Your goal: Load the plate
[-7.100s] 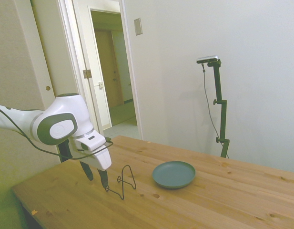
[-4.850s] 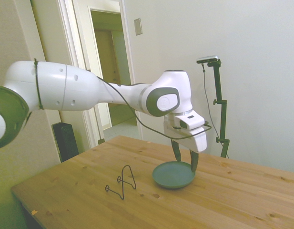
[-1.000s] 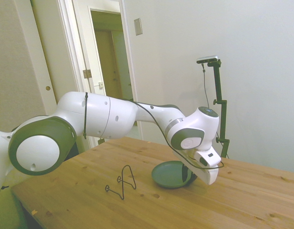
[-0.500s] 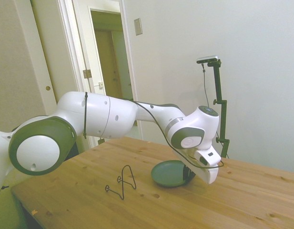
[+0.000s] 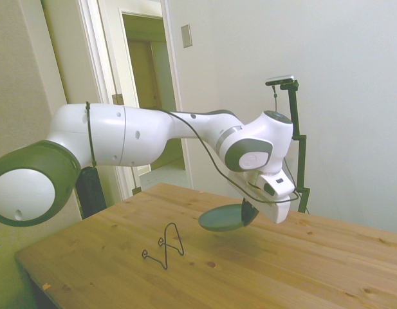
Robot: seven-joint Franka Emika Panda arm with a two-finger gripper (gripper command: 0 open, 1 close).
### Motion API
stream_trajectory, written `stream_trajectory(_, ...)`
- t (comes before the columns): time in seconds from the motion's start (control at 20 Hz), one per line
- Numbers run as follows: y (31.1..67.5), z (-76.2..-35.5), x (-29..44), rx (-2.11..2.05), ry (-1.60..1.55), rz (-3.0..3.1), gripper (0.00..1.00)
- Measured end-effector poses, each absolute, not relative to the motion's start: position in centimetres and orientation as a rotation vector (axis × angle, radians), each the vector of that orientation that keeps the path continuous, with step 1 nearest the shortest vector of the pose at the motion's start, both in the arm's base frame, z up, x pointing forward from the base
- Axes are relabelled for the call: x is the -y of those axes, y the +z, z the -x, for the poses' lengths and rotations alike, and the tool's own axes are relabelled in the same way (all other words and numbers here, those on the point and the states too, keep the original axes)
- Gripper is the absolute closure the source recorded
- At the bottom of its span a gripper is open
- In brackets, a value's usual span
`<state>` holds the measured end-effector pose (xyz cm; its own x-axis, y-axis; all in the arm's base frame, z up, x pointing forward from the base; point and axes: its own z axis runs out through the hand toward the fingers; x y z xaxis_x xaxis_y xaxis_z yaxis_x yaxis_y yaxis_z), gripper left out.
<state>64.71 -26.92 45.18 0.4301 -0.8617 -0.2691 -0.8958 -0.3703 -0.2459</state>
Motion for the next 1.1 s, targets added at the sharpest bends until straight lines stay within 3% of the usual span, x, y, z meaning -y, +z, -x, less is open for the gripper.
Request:
stream_trajectory(0.35, 56.8, -62.6, 17.6, -1.447, 0.157, 2.305, 1.0)
stream_trajectory(0.55, 61.6, -60.4, 11.3, -1.391, 0.196, 2.356, 1.0)
stream_trajectory(1.1, 63.0, -53.4, -0.4, -1.468, -0.084, 2.826, 1.0)
